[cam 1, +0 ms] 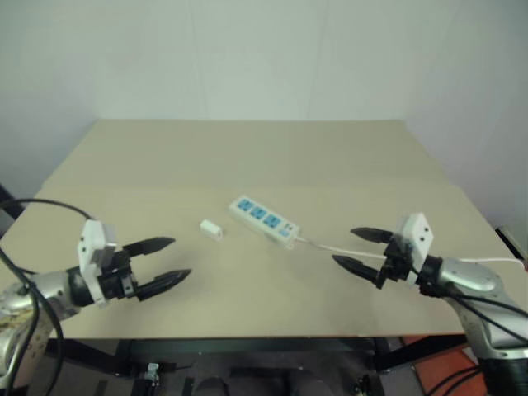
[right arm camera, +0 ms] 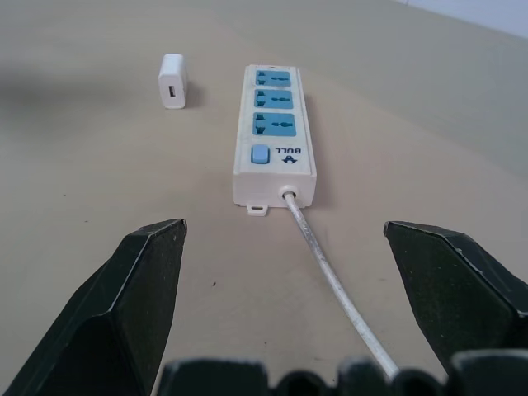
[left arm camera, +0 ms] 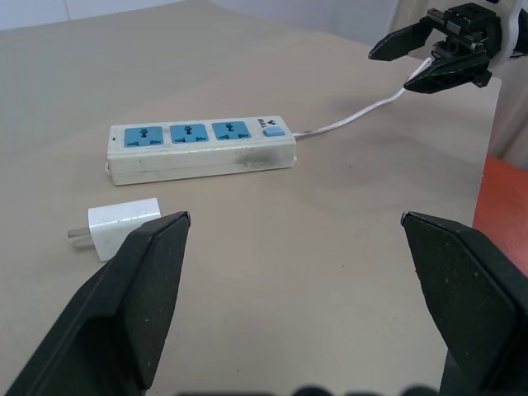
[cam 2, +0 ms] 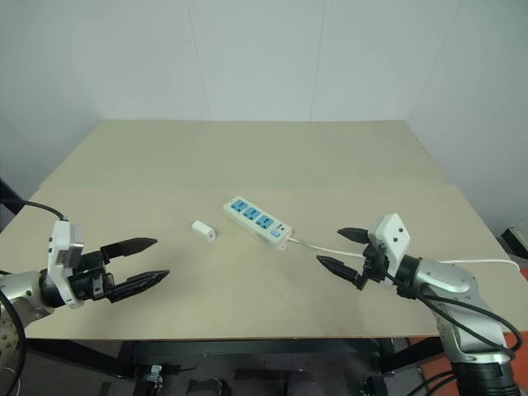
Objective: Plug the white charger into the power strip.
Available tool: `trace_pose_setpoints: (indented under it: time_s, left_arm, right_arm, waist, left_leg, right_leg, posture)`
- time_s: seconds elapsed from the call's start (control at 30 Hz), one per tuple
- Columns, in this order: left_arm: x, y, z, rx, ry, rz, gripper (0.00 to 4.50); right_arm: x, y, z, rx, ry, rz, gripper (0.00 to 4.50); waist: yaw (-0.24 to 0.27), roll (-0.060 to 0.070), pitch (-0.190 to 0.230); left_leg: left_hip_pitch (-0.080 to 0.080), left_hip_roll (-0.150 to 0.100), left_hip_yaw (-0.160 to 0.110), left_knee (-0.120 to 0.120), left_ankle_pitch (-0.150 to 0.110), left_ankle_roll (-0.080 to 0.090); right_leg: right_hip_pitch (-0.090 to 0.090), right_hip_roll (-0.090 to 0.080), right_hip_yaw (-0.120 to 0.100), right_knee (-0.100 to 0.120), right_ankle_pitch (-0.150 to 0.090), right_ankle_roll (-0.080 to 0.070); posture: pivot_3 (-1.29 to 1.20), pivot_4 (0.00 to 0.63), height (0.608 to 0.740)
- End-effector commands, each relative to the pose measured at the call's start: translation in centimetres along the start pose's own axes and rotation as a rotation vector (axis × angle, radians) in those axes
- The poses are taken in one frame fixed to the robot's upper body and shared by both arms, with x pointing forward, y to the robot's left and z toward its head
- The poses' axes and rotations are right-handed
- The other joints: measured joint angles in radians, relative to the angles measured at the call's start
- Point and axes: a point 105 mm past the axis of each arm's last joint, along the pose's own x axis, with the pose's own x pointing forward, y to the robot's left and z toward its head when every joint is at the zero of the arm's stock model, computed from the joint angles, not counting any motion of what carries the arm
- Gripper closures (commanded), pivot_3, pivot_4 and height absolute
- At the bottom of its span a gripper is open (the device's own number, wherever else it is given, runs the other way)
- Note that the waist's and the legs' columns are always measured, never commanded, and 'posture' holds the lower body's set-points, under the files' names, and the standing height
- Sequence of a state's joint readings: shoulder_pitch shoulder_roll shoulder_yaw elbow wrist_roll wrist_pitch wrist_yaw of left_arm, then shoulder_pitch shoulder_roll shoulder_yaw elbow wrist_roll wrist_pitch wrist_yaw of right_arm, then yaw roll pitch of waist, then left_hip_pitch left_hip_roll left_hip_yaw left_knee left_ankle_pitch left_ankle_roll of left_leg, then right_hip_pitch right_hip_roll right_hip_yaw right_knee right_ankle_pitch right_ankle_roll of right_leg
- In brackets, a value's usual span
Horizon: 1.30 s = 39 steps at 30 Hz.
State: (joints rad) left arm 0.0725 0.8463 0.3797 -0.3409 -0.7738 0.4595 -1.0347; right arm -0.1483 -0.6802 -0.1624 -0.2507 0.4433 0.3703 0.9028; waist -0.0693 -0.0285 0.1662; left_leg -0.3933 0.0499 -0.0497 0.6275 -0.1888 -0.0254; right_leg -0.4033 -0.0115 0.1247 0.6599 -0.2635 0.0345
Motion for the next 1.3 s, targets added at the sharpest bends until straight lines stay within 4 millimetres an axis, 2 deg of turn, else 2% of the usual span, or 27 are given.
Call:
trace_pose_setpoints:
  time_s: [0.03, 0.37, 0.67, 0.8, 0.97, 1.3]
  left_arm:
    - [-0.5, 0.2, 1.3, 0.059, -0.012, 0.01, 0.02]
    - [-0.3, 0.6, 1.5, 0.067, -0.02, 0.006, 0.02]
    - [0.3, 0.9, 1.7, 0.072, -0.023, -0.029, 0.02]
    - [0.4, 0.8, 1.8, 0.075, -0.023, -0.04, 0.02]
    - [0.2, 0.9, 1.6, 0.077, -0.017, -0.034, 0.02]
    - [-0.4, 0.8, 1.4, 0.078, -0.009, -0.018, 0.02]
  right_arm:
    - [0.2, -0.2, 1.3, -0.054, -0.042, -0.004, 0.0]
    - [1.0, 0.1, 1.3, -0.049, -0.063, -0.015, 0.0]
    - [7.8, -0.1, 0.4, -0.013, -0.158, -0.157, 0.0]
    - [10.9, 0.3, -0.1, 0.016, -0.191, -0.154, 0.0]
    - [13.0, 0.0, -1.0, 0.043, -0.193, -0.165, 0.0]
    - [14.7, 0.4, -2.8, 0.068, -0.164, -0.115, 0.0]
  waist:
    - [0.0, 0.0, 0.0]
    - [0.0, 0.0, 0.0]
    - [-0.003, 0.0, 0.0]
    - [-0.003, 0.0, 0.0]
    - [-0.001, 0.0, 0.0]
    - [-0.005, 0.0, 0.001]
  left_leg:
    - [0.0, 0.0, 0.0, 0.0, 0.0, 0.0]
    - [0.0, 0.0, 0.0, -0.001, 0.0, 0.0]
    - [-0.001, 0.0, 0.0, -0.001, 0.0, 0.0]
    - [-0.003, 0.0, 0.0, -0.002, 0.0, 0.0]
    - [-0.005, 0.0, -0.001, -0.003, 0.0, 0.0]
    - [-0.004, 0.0, -0.001, -0.003, 0.0, 0.0]
  right_leg:
    - [0.0, 0.0, 0.0, 0.0, 0.0, 0.0]
    - [0.0, 0.0, 0.0, -0.001, 0.0, 0.0]
    - [-0.002, 0.0, 0.0, -0.001, 0.0, 0.0]
    - [-0.003, 0.0, 0.0, -0.003, 0.0, 0.0]
    - [-0.003, 0.0, -0.001, -0.004, 0.001, 0.0]
    - [-0.003, -0.001, -0.001, -0.003, 0.001, 0.0]
  posture:
    - [0.0, 0.15, 0.74]
    - [0.0, 0.15, 0.74]
    - [0.0, 0.15, 0.74]
    - [0.0, 0.15, 0.74]
    - [0.0, 0.15, 0.74]
    - [0.0, 0.15, 0.74]
